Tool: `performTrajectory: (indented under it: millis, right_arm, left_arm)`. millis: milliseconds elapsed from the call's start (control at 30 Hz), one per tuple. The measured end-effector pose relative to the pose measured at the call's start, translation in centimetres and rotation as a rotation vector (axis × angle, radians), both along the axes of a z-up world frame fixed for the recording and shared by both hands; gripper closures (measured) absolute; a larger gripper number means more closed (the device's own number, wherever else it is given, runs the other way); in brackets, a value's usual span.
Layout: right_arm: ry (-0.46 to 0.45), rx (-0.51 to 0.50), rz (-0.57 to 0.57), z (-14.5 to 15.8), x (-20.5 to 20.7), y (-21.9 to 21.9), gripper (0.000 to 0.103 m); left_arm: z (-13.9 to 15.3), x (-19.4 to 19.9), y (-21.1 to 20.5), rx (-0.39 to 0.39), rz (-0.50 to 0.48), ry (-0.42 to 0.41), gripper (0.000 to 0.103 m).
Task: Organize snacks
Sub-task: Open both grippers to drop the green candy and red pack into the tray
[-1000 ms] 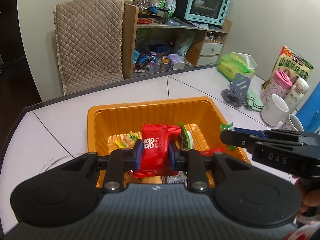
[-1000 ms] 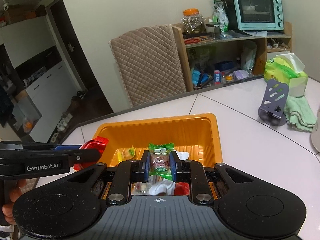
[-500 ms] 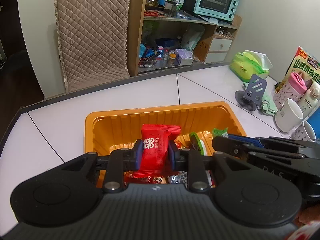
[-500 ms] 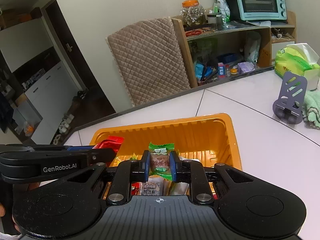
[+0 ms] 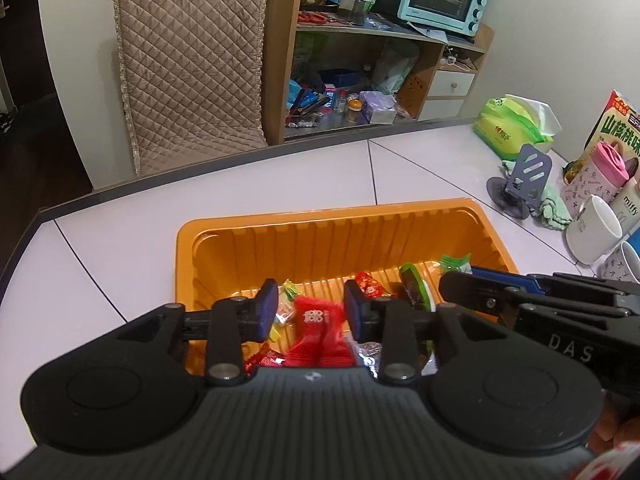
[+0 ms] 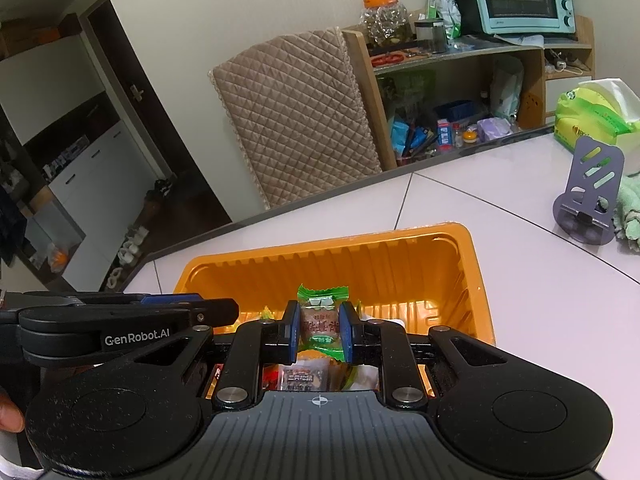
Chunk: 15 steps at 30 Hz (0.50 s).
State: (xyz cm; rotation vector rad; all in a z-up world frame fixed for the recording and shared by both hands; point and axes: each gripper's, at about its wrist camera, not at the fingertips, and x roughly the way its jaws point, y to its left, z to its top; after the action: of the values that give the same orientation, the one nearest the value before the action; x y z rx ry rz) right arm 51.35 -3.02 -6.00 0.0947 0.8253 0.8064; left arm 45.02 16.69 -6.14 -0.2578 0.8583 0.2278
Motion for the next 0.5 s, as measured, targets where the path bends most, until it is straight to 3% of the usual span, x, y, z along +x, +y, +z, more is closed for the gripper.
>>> performTrajectory:
  millis: [500]
  right_arm:
    - [0.009, 0.003, 0.017, -0.1, 0.3, 0.9, 0.082]
  left_arm:
    - [0.3, -0.6, 1.2, -0.007, 0.027, 0.001, 0.067]
